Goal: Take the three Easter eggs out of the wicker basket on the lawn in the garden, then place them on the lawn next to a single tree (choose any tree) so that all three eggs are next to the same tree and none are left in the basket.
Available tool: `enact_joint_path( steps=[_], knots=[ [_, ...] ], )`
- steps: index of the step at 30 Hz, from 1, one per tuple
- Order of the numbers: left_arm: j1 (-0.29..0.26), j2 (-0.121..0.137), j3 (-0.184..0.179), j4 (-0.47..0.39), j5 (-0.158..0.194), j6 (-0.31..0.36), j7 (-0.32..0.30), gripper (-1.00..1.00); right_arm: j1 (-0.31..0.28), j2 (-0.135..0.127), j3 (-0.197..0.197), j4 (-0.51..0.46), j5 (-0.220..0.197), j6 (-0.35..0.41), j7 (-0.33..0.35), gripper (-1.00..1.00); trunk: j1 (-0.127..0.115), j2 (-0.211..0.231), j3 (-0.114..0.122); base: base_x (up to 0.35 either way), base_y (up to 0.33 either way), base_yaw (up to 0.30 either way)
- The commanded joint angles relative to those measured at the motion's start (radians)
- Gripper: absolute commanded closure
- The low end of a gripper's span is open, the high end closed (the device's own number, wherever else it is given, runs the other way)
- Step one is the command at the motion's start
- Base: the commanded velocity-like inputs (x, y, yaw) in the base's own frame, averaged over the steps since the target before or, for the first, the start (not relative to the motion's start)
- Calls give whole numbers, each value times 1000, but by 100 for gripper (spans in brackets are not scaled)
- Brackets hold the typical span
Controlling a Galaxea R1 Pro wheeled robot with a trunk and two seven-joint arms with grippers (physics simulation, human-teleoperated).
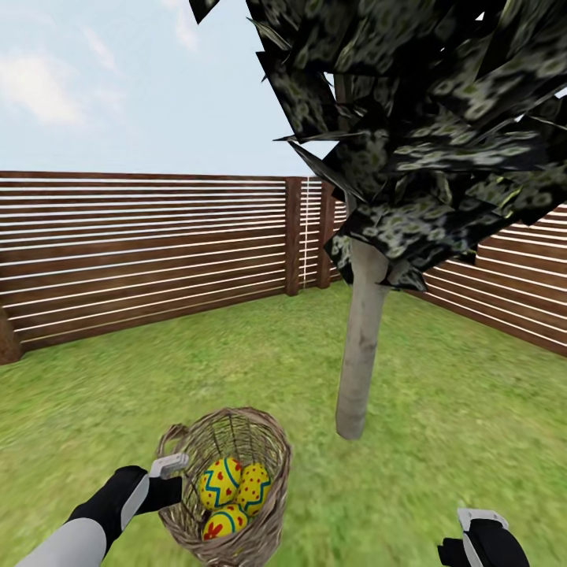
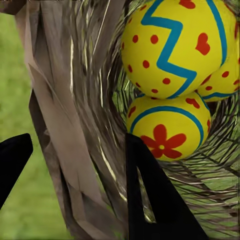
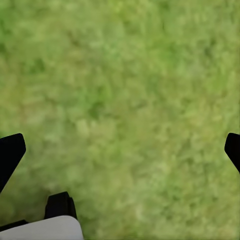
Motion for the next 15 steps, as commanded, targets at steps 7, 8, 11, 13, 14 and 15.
enact_joint_path(
  steps=[7, 8, 11, 13, 14, 15],
  knots=[
    [-1, -3, 6, -2, 13, 7, -1, 100, -1, 0, 0, -1, -3, 4, -4, -100, 27, -50, -23, 0, 0, 0],
    [-1, -3, 6, -2, 14, 7, -1, 100, -1, 0, 0, -1, -2, 4, -4, -100, 31, -57, -26, 0, 0, 0],
    [-1, -3, 5, -2, 13, 7, -1, 100, 0, 1, 0, -1, -1, 4, -4, -100, 42, -78, -36, 0, 0, 0],
    [-1, -3, 5, -2, 13, 7, -1, 100, -1, 1, 0, -1, -1, 4, -4, -100, 50, -92, -42, 0, 0, 0],
    [-1, -3, 5, -2, 13, 7, -1, 100, 0, 1, 0, -1, -1, 4, -4, -100, 54, -99, -45, 0, 0, 0],
    [-1, -3, 5, -2, 13, 7, -1, 100, 0, 1, 0, -1, -1, 4, -4, -100, 58, -106, -48, 0, 0, 0]
  ],
)
